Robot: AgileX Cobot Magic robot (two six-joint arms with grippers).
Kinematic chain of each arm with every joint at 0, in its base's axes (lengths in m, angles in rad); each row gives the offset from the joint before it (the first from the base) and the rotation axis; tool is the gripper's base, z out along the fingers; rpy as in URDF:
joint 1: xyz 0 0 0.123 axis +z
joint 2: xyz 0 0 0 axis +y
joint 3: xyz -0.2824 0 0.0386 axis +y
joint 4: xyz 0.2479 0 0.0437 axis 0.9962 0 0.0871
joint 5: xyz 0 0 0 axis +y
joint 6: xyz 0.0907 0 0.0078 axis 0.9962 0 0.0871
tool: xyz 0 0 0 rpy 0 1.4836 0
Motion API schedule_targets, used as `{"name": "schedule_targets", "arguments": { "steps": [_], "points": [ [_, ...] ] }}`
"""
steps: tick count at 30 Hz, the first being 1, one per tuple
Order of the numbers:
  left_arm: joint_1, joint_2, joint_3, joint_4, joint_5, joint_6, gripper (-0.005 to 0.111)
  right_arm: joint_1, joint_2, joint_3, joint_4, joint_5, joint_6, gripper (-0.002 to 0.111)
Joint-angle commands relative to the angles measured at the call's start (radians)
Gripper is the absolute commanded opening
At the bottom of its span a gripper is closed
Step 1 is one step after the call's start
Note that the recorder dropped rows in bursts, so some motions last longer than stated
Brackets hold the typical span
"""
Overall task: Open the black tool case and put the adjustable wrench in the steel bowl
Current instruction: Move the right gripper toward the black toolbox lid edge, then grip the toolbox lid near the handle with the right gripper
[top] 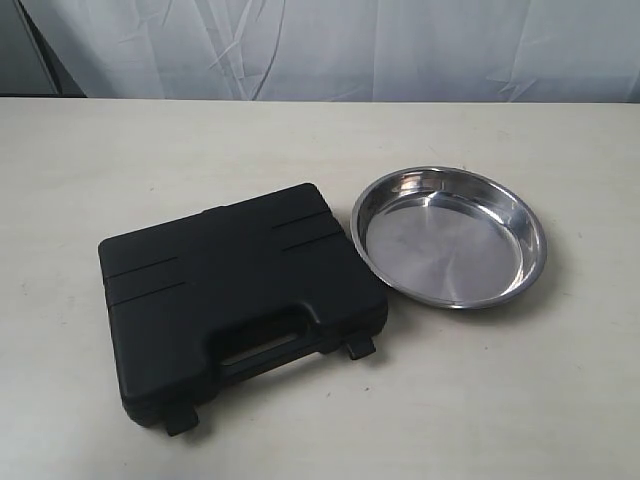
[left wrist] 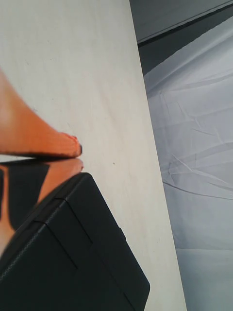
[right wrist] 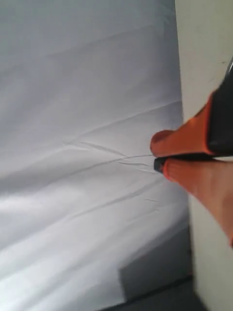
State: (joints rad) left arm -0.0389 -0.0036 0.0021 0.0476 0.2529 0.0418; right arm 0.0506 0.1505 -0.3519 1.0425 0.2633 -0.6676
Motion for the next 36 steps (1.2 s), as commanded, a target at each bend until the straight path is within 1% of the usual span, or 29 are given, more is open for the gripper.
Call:
{"name": "schedule_targets", "arguments": {
  "steps": [1,3,5,7,9,11,13,16,17,18,19,20,21,23,24,26,27,28,31,34,35,36],
  "points": [
    [-0.004,0.004,-0.002,-0.001,-0.014,-0.004,0.000,0.003,0.335,-0.228,-0.024,0.332,-0.305,-0.001],
    [-0.004,0.004,-0.002,-0.001,-0.014,-0.004,0.000,0.003,0.530,-0.342,-0.027,0.454,-0.341,-0.001],
    [-0.004,0.004,-0.002,-0.001,-0.014,-0.004,0.000,0.018,0.693,-0.446,-0.050,0.530,-0.344,-0.001],
    [-0.004,0.004,-0.002,-0.001,-0.014,-0.004,0.000,0.064,0.854,-0.537,-0.105,0.577,-0.344,-0.001],
    [-0.004,0.004,-0.002,-0.001,-0.014,-0.004,0.000,0.143,0.980,-0.604,-0.228,0.560,-0.322,-0.001],
    [-0.004,0.004,-0.002,-0.001,-0.014,-0.004,0.000,0.240,1.094,-0.663,-0.452,0.474,-0.143,-0.001],
    [-0.004,0.004,-0.002,-0.001,-0.014,-0.004,0.000,0.348,1.189,-0.718,-0.835,0.383,0.232,-0.001],
    [-0.004,0.004,-0.002,-0.001,-0.014,-0.004,0.000,0.483,1.298,-0.784,-1.365,0.409,0.711,-0.001],
    [-0.004,0.004,-0.002,-0.001,-0.014,-0.004,0.000,0.514,1.324,-0.797,-1.487,0.436,0.809,-0.001],
    [-0.004,0.004,-0.002,-0.001,-0.014,-0.004,0.000,0.551,1.351,-0.809,-1.550,0.457,0.833,-0.001],
    [-0.004,0.004,-0.002,-0.001,-0.014,-0.004,0.000,0.584,1.371,-0.816,-1.549,0.459,0.788,-0.001],
    [-0.004,0.004,-0.002,-0.001,-0.014,-0.004,0.000,0.612,1.383,-0.819,-1.514,0.459,0.702,-0.001],
    [-0.004,0.004,-0.002,-0.001,-0.014,-0.004,0.000,0.653,1.397,-0.818,-1.404,0.457,0.509,-0.001],
    [-0.004,0.004,-0.002,-0.001,-0.014,-0.004,0.000,0.708,1.416,-0.818,-1.168,0.476,0.202,-0.001],
    [-0.004,0.004,-0.002,-0.001,-0.014,-0.004,0.000,0.731,1.433,-0.818,-0.972,0.499,0.024,-0.001],
    [-0.004,0.004,-0.002,-0.001,-0.014,-0.004,0.000,0.764,1.462,-0.818,-0.757,0.533,-0.168,-0.001],
    [-0.004,0.004,-0.002,-0.001,-0.014,-0.004,0.000,0.784,1.485,-0.818,-0.708,0.544,-0.226,-0.001],
    [-0.004,0.004,-0.002,-0.001,-0.014,-0.004,0.000,0.798,1.501,-0.818,-0.706,0.539,-0.242,-0.001],
    [-0.004,0.004,-0.002,-0.001,-0.014,-0.004,0.000,0.827,1.554,-0.818,-0.769,0.511,-0.235,-0.001],
    [-0.004,0.004,-0.002,-0.001,-0.014,-0.004,0.000,0.829,1.602,-0.818,-0.759,0.481,-0.235,-0.001],
    [-0.004,0.004,-0.002,-0.001,-0.014,-0.004,0.000,0.829,1.613,-0.818,-0.754,0.474,-0.235,0.000],
    [-0.004,0.004,-0.002,-0.001,-0.014,-0.004,0.000,0.829,1.622,-0.818,-0.754,0.469,-0.235,0.005]
  ]
}}
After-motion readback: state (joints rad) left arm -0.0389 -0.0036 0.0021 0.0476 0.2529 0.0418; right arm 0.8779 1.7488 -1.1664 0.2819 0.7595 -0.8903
